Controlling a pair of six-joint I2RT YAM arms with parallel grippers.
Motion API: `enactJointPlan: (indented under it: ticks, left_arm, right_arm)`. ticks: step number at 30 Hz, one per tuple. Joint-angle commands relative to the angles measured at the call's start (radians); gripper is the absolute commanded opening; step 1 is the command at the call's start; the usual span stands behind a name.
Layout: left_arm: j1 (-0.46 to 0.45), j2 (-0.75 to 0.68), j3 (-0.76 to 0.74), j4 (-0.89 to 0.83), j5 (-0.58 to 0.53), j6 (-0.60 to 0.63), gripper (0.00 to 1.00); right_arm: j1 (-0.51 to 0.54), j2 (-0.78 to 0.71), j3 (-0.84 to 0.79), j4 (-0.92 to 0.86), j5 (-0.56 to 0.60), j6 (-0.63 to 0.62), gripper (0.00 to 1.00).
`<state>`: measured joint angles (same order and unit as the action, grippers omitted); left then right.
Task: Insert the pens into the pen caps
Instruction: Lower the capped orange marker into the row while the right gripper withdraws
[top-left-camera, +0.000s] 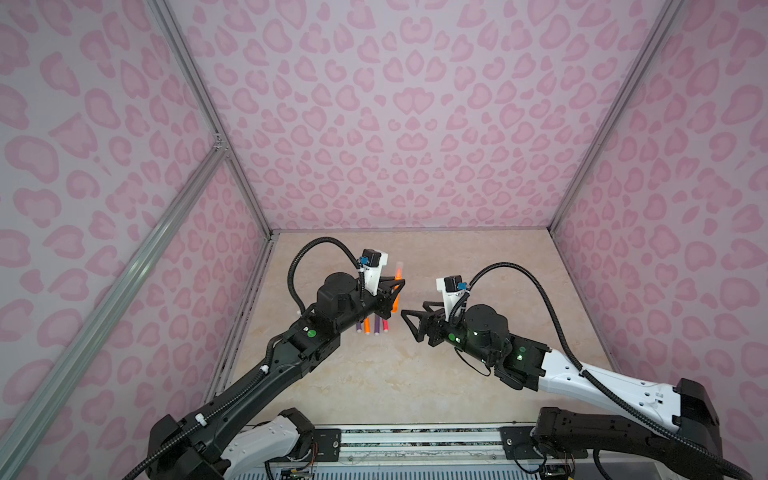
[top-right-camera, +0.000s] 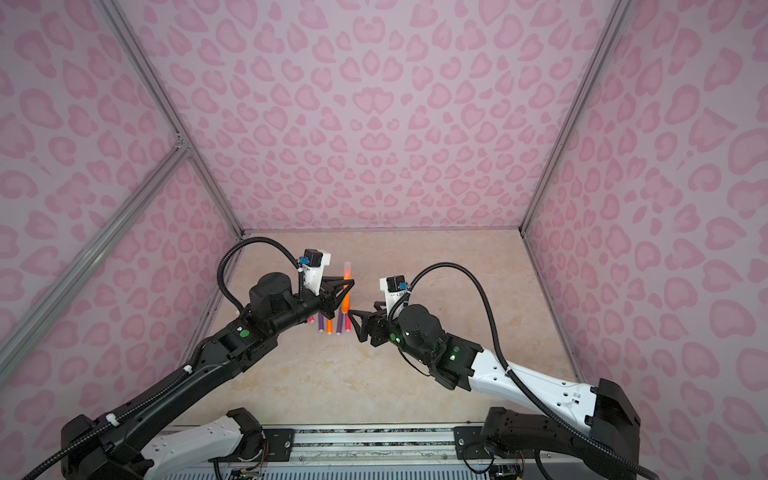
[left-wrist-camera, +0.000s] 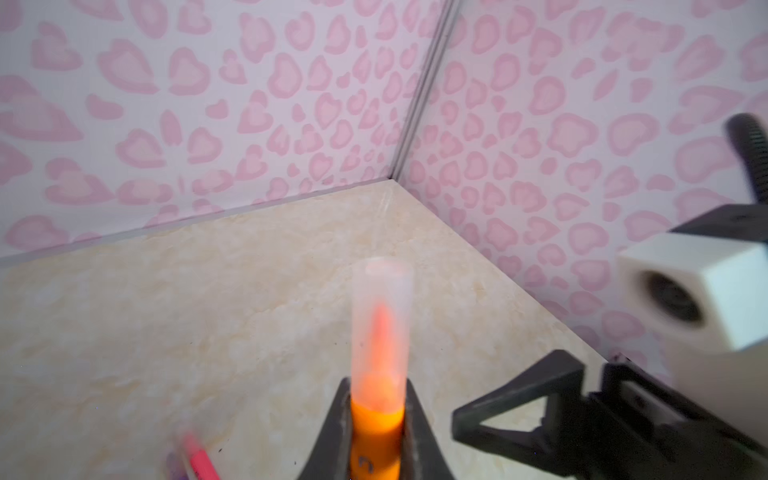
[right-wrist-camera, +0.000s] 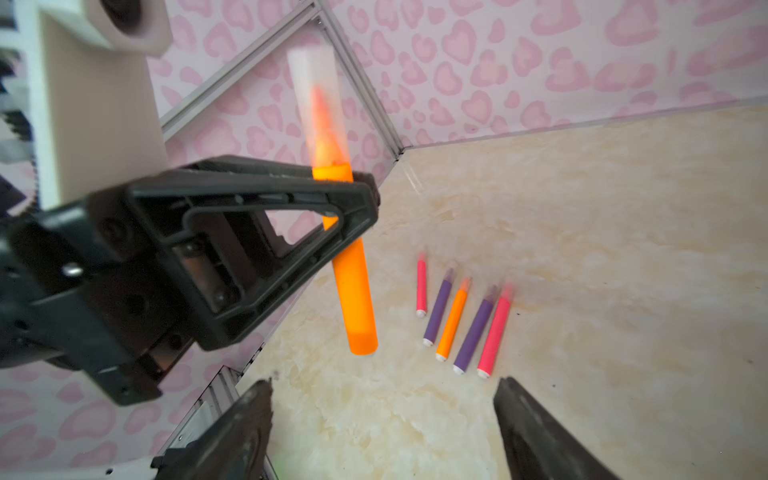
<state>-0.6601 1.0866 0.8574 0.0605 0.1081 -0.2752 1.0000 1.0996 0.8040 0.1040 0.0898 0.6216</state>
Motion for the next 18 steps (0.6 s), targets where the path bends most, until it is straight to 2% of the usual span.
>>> enactJointPlan:
  ticks: [1,6,11,18]
  left_arm:
    - [-0.001,0.042,-0.051,0.043,-0.118,-0.062,0.04]
    - [0.000,0.208,-0.054,-0.020,-0.252,-0.185,0.04]
    - [-0.001,0.435,0.061,-0.161,-0.320,-0.323,0.04]
    - [-0.002,0.702,0.218,-0.231,-0.254,-0.390,0.04]
  right_arm:
    - [-0.036,-0.037,-0.026,-0.114,0.101,0.049,0.88]
    - [-0.125,-0.112,-0.100,-0.159,0.132,0.119,0.89]
    - [-0.182,-0.170,-0.123,-0.253,0.197,0.180,0.91]
    - [-0.210,-0.234,-0.143,-0.307,0.228,0.219,0.97]
